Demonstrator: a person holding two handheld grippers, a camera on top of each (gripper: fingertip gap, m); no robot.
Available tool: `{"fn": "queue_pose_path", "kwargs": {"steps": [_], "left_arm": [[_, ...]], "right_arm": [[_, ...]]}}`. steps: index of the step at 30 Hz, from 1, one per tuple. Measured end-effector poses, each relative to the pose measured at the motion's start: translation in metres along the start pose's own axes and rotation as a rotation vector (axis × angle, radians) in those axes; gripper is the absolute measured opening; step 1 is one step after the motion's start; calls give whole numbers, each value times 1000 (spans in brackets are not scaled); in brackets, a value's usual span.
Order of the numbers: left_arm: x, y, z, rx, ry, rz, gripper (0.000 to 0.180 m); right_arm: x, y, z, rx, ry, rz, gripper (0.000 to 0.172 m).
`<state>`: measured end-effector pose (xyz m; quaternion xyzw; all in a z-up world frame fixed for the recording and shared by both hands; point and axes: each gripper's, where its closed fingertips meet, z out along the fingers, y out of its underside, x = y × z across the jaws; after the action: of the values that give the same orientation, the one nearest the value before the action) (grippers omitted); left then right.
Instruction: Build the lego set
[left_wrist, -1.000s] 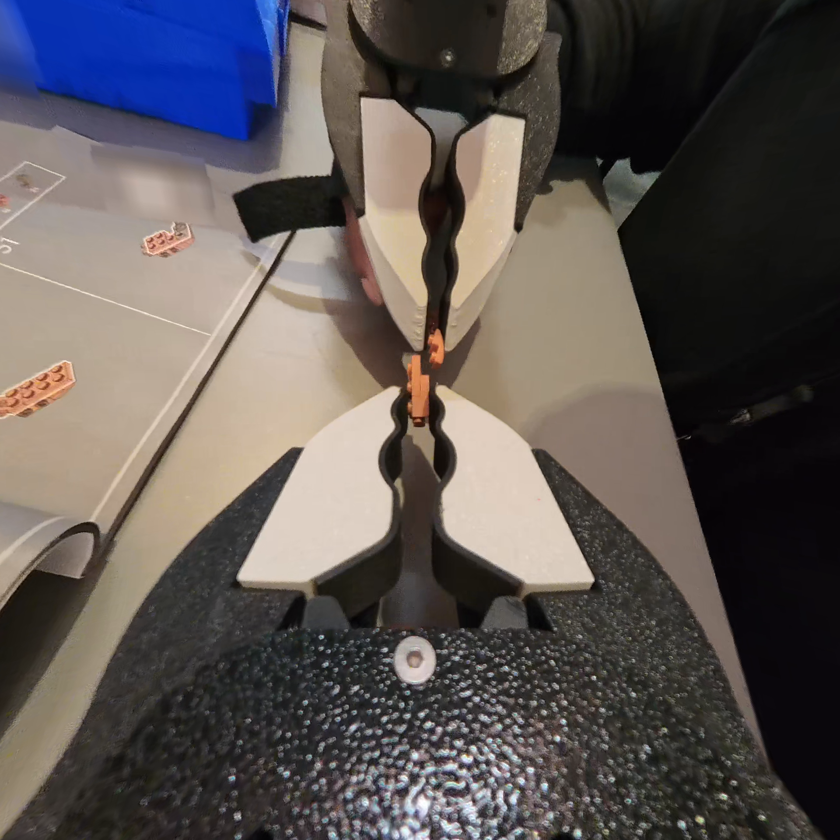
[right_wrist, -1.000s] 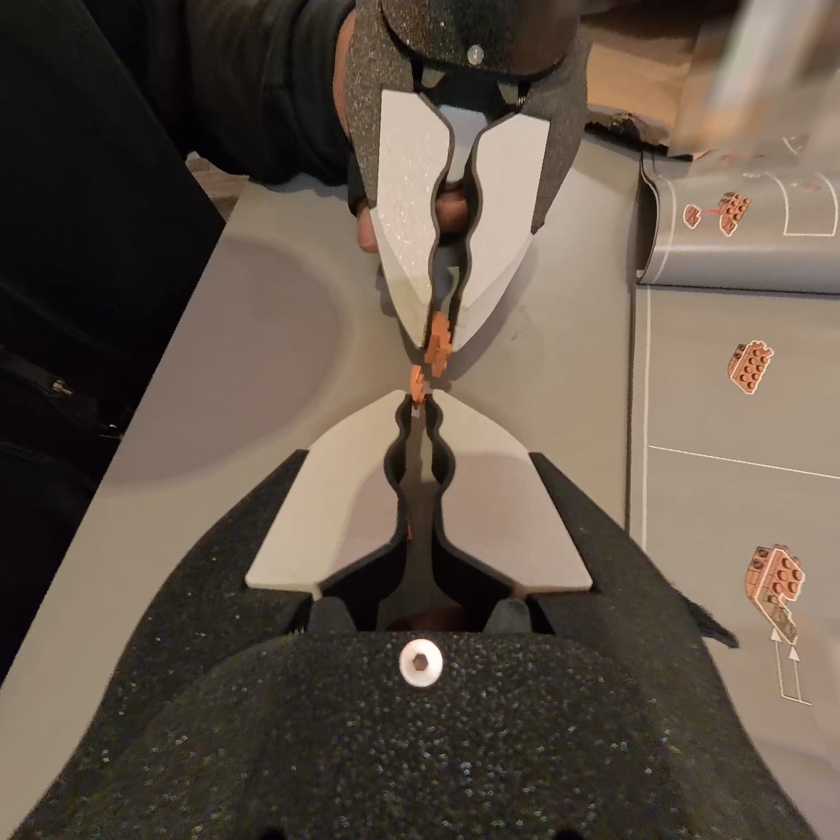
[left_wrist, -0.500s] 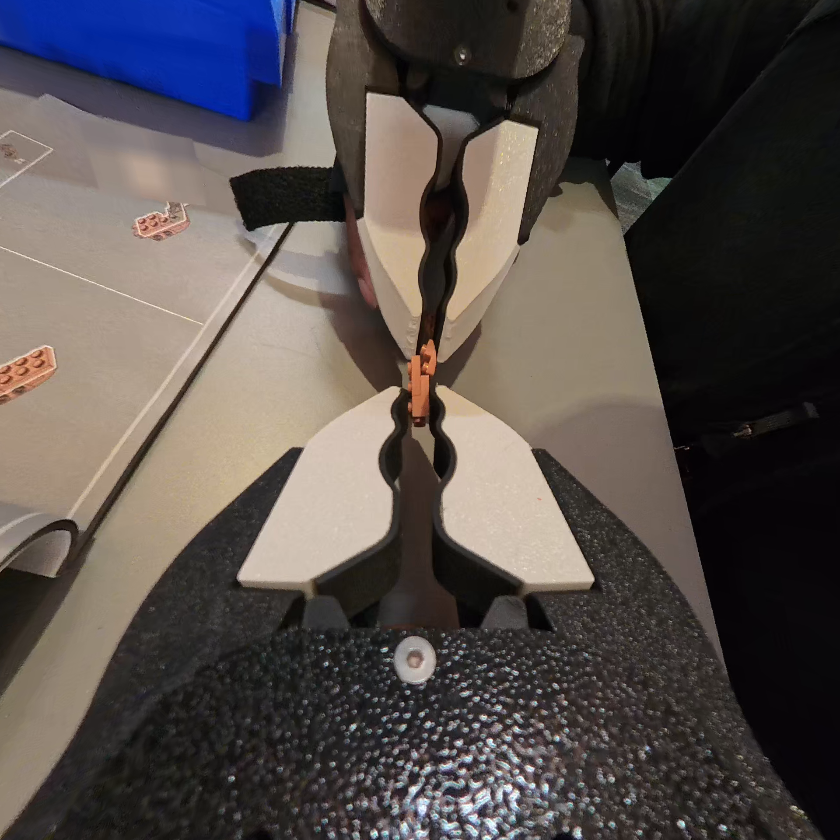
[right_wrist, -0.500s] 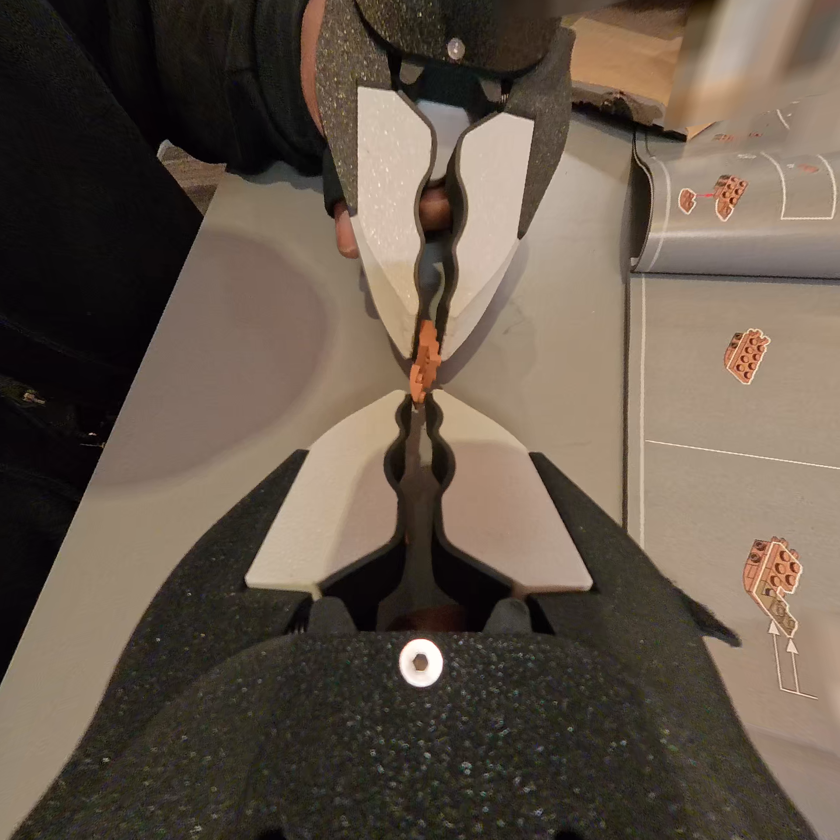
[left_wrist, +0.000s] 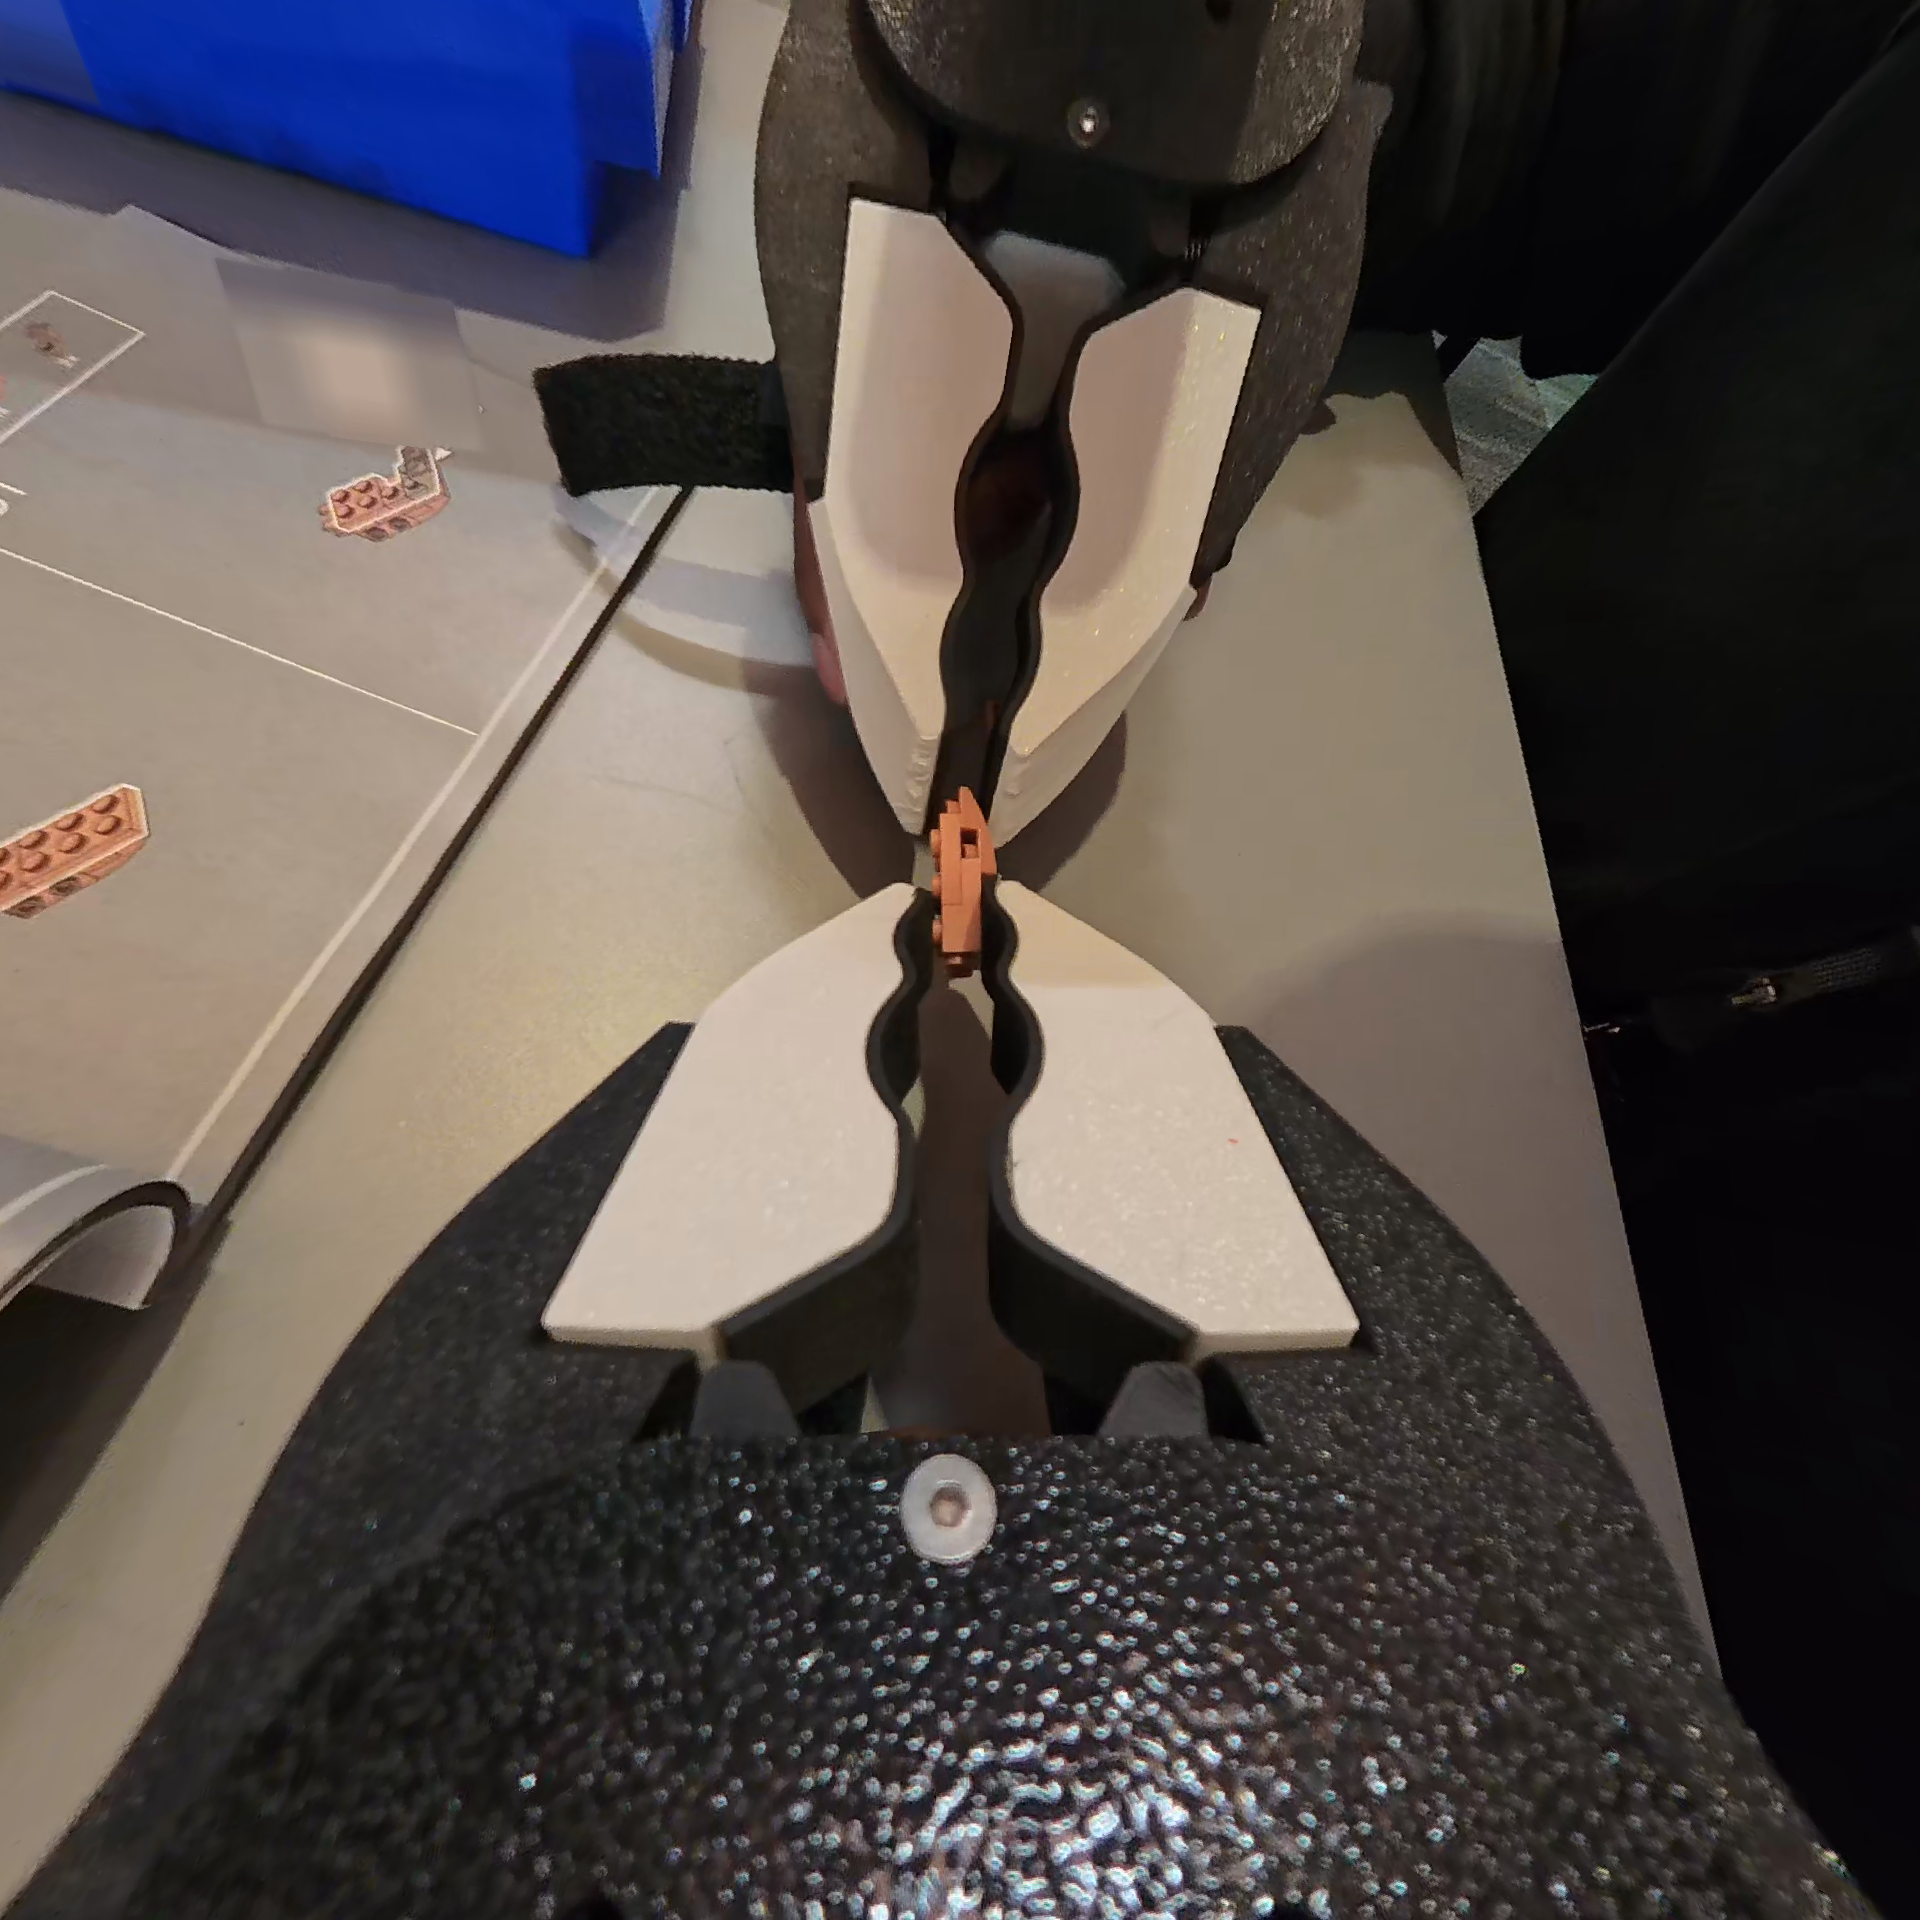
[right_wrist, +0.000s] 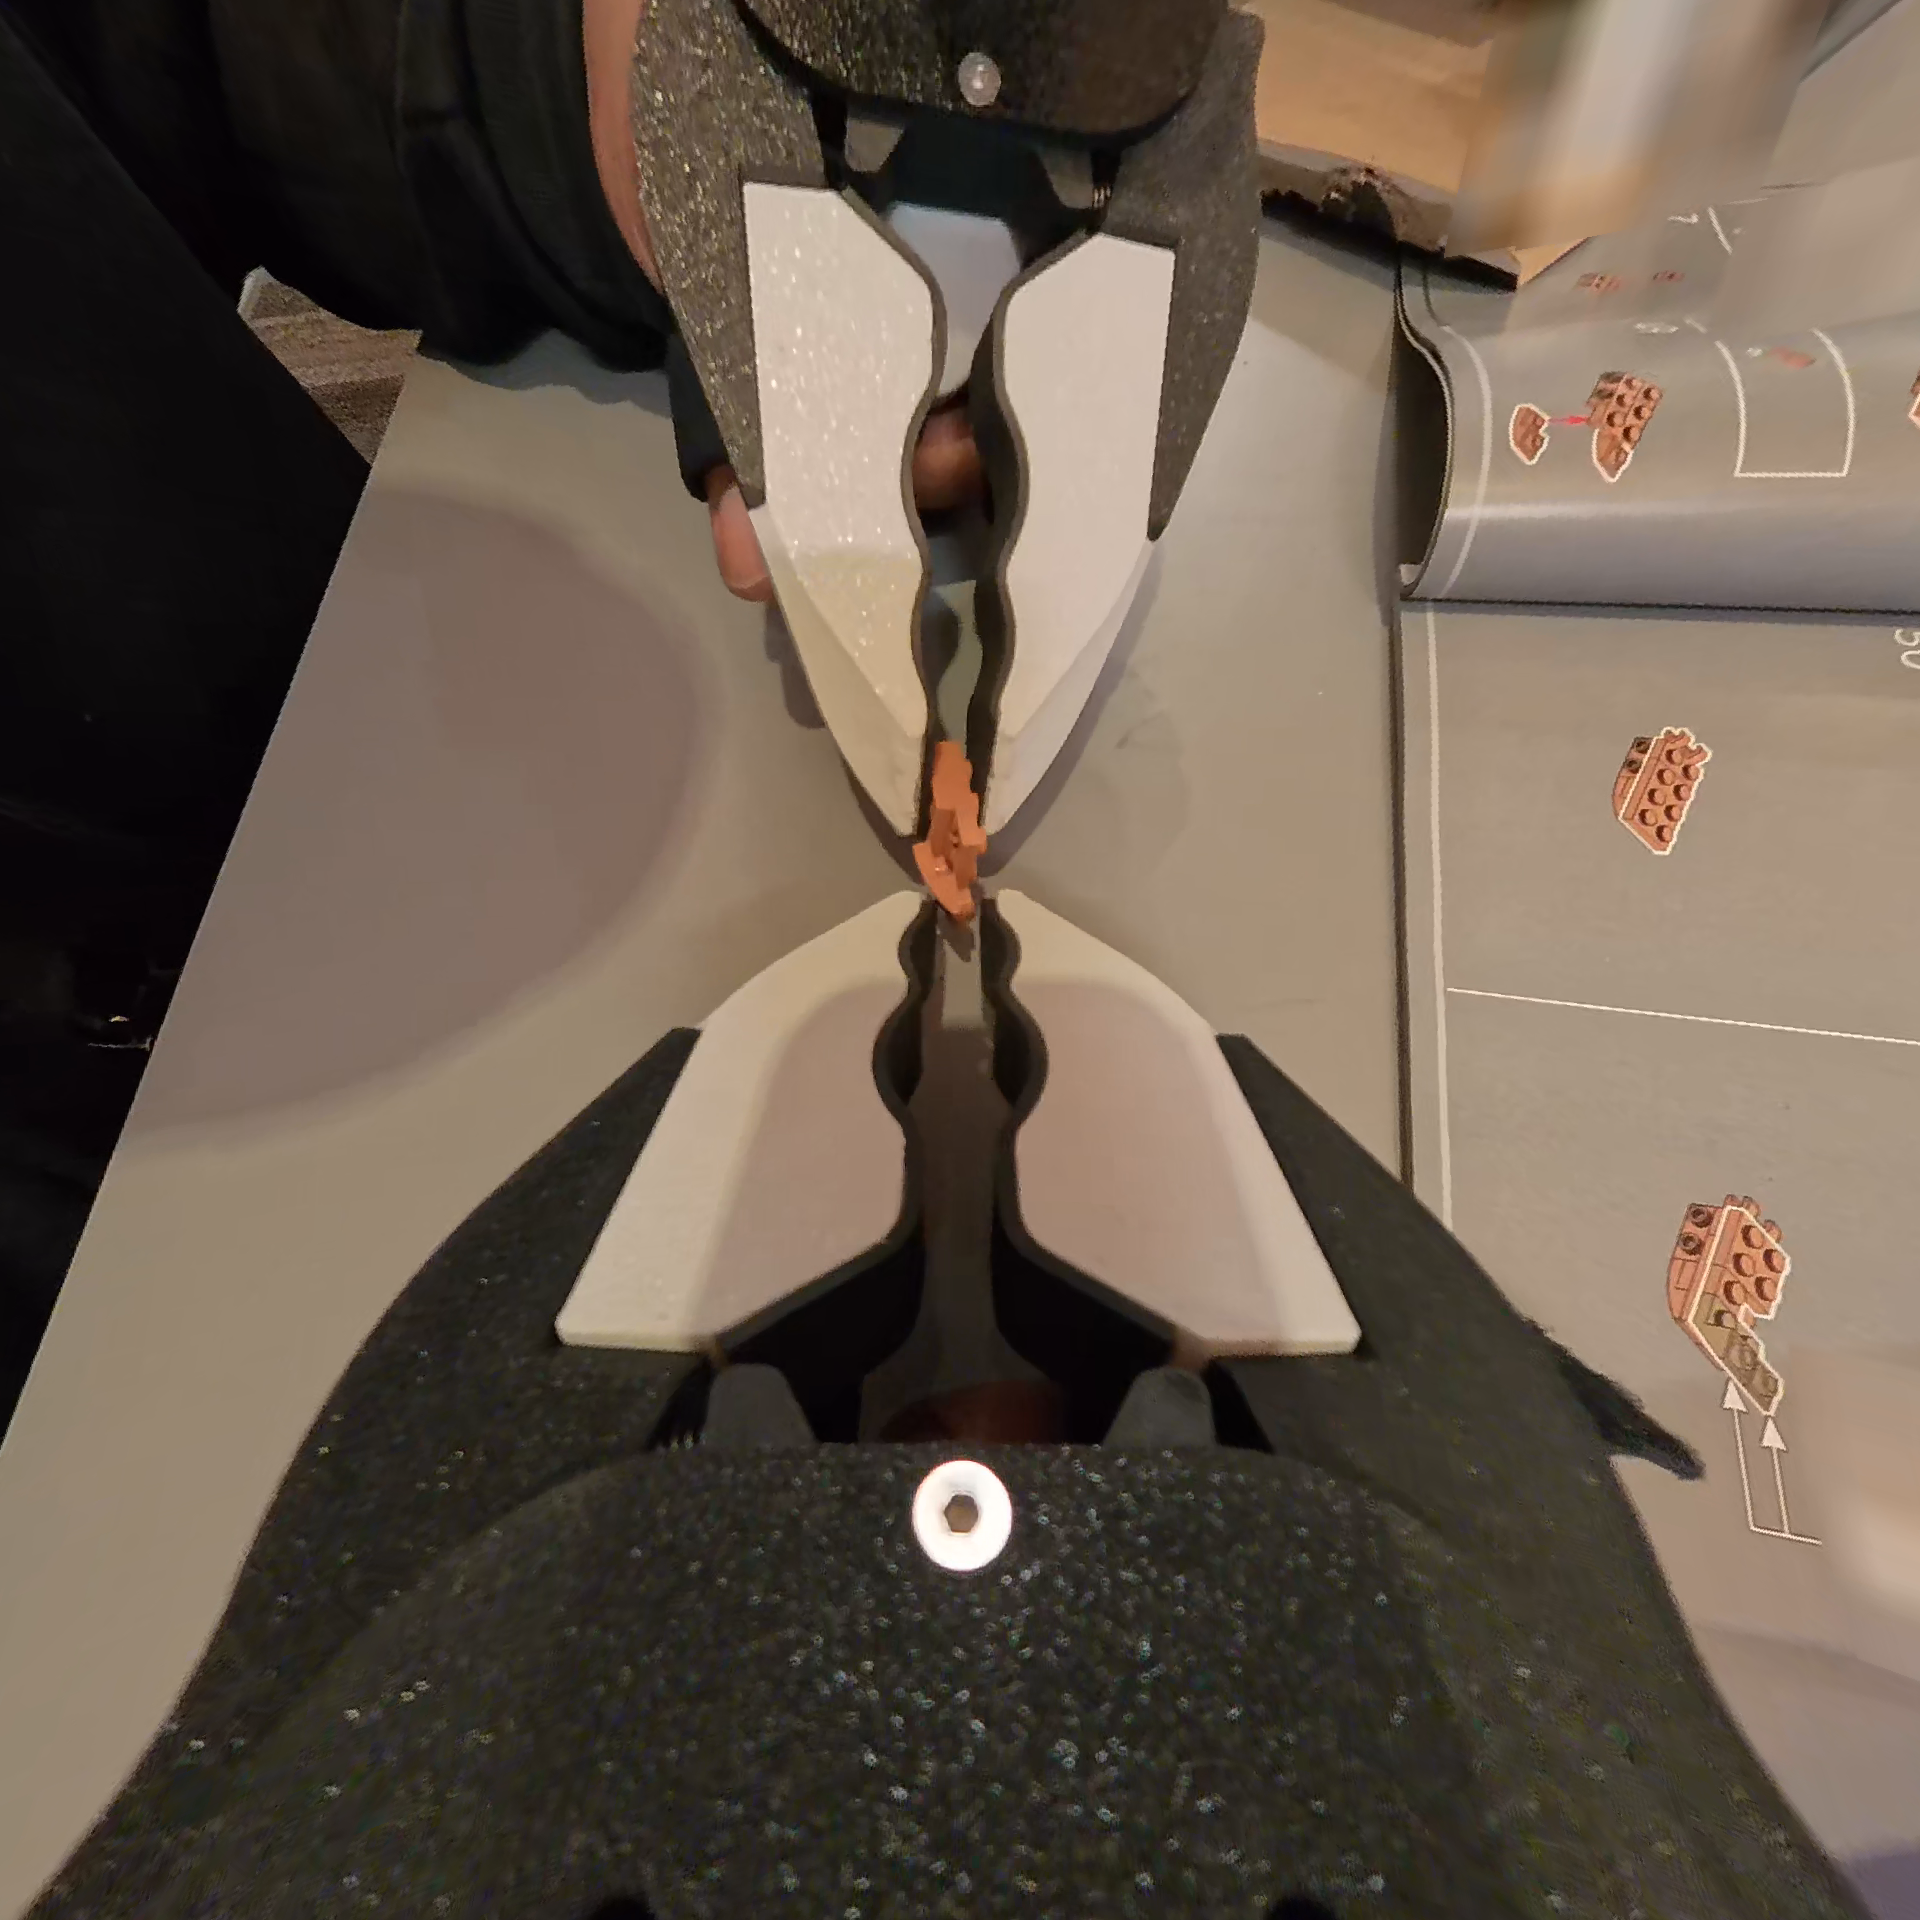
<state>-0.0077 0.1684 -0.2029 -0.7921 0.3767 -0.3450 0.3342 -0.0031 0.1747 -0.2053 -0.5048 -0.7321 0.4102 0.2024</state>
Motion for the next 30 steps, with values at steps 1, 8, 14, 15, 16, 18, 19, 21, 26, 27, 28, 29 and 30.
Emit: {"fn": "queue_pose_path", "kwargs": {"steps": [1, 8, 14, 15, 16, 18, 19, 21, 26, 27, 28, 29, 30], "left_arm": [[0, 0, 0, -1, 0, 0, 8], [1, -1, 0, 8, -5, -2, 8], [1, -3, 0, 20, -9, 5, 8], [1, -4, 0, 21, -10, 7, 8], [1, -4, 0, 24, -12, 7, 8], [1, -5, -1, 33, -14, 9, 8], [1, -6, -1, 37, -14, 11, 8], [1, -6, -1, 39, -14, 20, 8], [3, -7, -1, 37, -19, 72, 8], [3, -7, -1, 36, -22, 85, 8], [3, -7, -1, 34, -25, 99, 8], [4, -7, -1, 32, -29, 113, 8], [4, -7, -1, 29, -33, 127, 8]], "right_arm": [[0, 0, 0, -2, 3, 3, 9], [1, -1, 1, -1, 19, 16, 13], [1, -4, 1, 21, 13, 32, 14], [1, -5, 1, 25, 16, 32, 14], [1, -5, 0, 32, 17, 34, 13], [0, -7, 0, 46, 16, 36, 10], [-1, -8, 0, 50, 15, 35, 9], [-1, -8, 0, 52, 15, 33, 9], [-3, -8, -1, 51, 5, 26, 9], [-3, -8, -1, 49, 6, 23, 9], [-3, -8, 0, 48, 6, 22, 9], [-3, -7, 0, 45, 6, 20, 8], [-4, -7, 0, 43, 4, 18, 8]]}}
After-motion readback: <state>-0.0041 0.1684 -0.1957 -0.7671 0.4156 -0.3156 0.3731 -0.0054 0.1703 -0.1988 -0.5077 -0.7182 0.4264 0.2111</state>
